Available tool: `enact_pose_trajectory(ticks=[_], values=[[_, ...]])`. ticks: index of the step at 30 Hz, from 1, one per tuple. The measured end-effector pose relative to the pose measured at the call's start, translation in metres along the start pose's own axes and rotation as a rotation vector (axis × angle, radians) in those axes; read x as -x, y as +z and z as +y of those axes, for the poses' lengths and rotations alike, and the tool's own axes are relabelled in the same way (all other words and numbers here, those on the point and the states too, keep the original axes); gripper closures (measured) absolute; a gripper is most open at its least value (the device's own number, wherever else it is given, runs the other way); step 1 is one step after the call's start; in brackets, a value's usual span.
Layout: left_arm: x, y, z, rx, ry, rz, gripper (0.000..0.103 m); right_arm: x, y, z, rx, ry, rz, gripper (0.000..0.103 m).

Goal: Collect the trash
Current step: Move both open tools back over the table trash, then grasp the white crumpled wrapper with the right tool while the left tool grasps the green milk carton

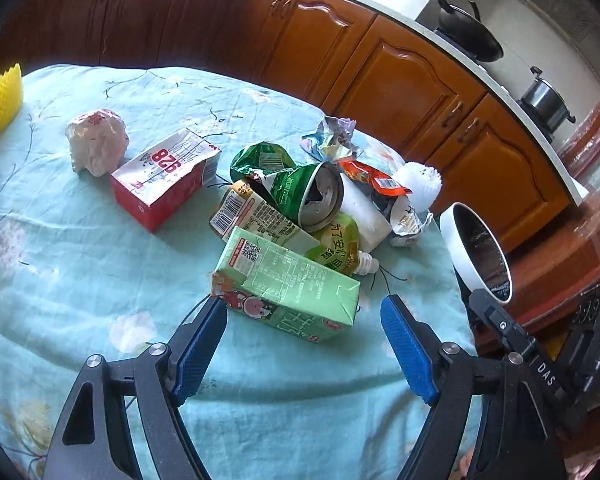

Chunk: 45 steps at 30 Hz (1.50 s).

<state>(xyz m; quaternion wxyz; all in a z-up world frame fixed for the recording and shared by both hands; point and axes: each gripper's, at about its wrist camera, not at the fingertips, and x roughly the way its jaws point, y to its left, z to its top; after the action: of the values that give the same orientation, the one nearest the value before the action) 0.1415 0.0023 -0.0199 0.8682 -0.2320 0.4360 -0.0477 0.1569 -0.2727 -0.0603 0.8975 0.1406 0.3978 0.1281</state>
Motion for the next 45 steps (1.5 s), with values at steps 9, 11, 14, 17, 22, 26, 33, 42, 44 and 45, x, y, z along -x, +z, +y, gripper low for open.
enact_pose_trajectory(ticks=[9, 11, 14, 17, 22, 26, 33, 42, 44, 45], values=[[-0.038, 0.020, -0.013, -0.023, 0.095, -0.009, 0.024, -0.019, 0.015, -0.002, 0.001, 0.001, 0.004, 0.019], [-0.039, 0.019, -0.019, -0.094, 0.126, -0.025, 0.027, -0.026, 0.021, -0.003, 0.004, 0.002, 0.007, 0.019], [-0.036, 0.011, -0.022, -0.188, 0.113, -0.042, 0.037, -0.037, 0.030, -0.002, 0.010, 0.007, 0.013, 0.019], [-0.030, 0.001, -0.026, -0.271, 0.089, -0.054, 0.053, -0.055, 0.039, 0.001, 0.023, 0.013, 0.033, 0.022], [-0.012, -0.015, -0.025, -0.350, 0.069, -0.074, 0.067, -0.089, 0.045, 0.004, 0.041, 0.020, 0.102, 0.051], [0.005, -0.018, -0.008, -0.317, 0.036, -0.072, 0.072, -0.097, 0.040, 0.005, 0.052, 0.007, 0.130, 0.090], [0.016, -0.023, 0.017, -0.228, 0.079, -0.058, 0.057, -0.078, 0.027, 0.010, 0.080, 0.009, 0.106, 0.099], [0.001, -0.014, 0.007, -0.163, 0.154, -0.075, 0.027, -0.056, 0.020, 0.017, 0.073, 0.029, 0.081, 0.099], [-0.009, -0.013, 0.007, -0.162, 0.170, -0.065, 0.034, -0.053, 0.019, 0.017, 0.070, 0.026, 0.077, 0.099], [-0.014, -0.013, 0.007, -0.164, 0.169, -0.053, 0.057, -0.052, 0.018, 0.017, 0.069, 0.025, 0.076, 0.099]])
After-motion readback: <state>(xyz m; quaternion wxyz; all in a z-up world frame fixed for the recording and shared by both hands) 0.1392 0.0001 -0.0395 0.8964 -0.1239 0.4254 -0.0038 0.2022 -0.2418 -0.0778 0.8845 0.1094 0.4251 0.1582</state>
